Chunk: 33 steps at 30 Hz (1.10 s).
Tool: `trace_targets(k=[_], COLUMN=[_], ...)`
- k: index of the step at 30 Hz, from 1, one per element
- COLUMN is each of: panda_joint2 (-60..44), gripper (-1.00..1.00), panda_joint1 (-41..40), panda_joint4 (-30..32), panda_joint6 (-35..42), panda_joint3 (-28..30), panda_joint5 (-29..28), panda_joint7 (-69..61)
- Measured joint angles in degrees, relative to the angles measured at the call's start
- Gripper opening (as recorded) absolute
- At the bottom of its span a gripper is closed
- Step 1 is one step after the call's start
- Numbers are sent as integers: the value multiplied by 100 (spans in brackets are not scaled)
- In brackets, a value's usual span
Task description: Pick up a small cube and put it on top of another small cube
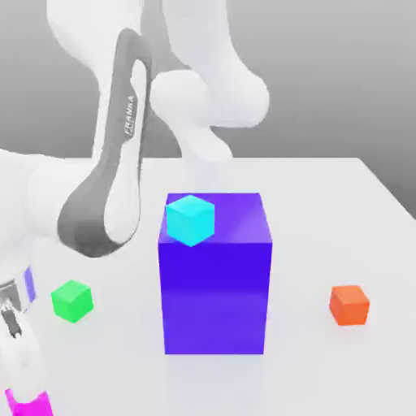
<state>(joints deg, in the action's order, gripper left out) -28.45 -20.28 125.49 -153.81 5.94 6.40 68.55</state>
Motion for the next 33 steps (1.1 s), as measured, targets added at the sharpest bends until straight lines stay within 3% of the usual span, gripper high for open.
trace_targets(k=[1,2,8,13,21,29,33], panda_joint2=[-206,-341,-408,359,1870,3404,3092], gripper=[0,-100,-100,-100,-100,-100,-100], panda_joint1=[-33,-53,-65,34,-21,-747,-801], panda_joint4=[-45,-75,-91,95,1629,3295,3542], panda_joint6=[-154,-256,-312,270,249,69,-480], panda_joint3=[-37,-62,-75,61,639,869,886], panda_joint5=[36,60,72,-59,30,-876,-815], panda_joint7=[-23,-38,-46,59,1228,3242,3425])
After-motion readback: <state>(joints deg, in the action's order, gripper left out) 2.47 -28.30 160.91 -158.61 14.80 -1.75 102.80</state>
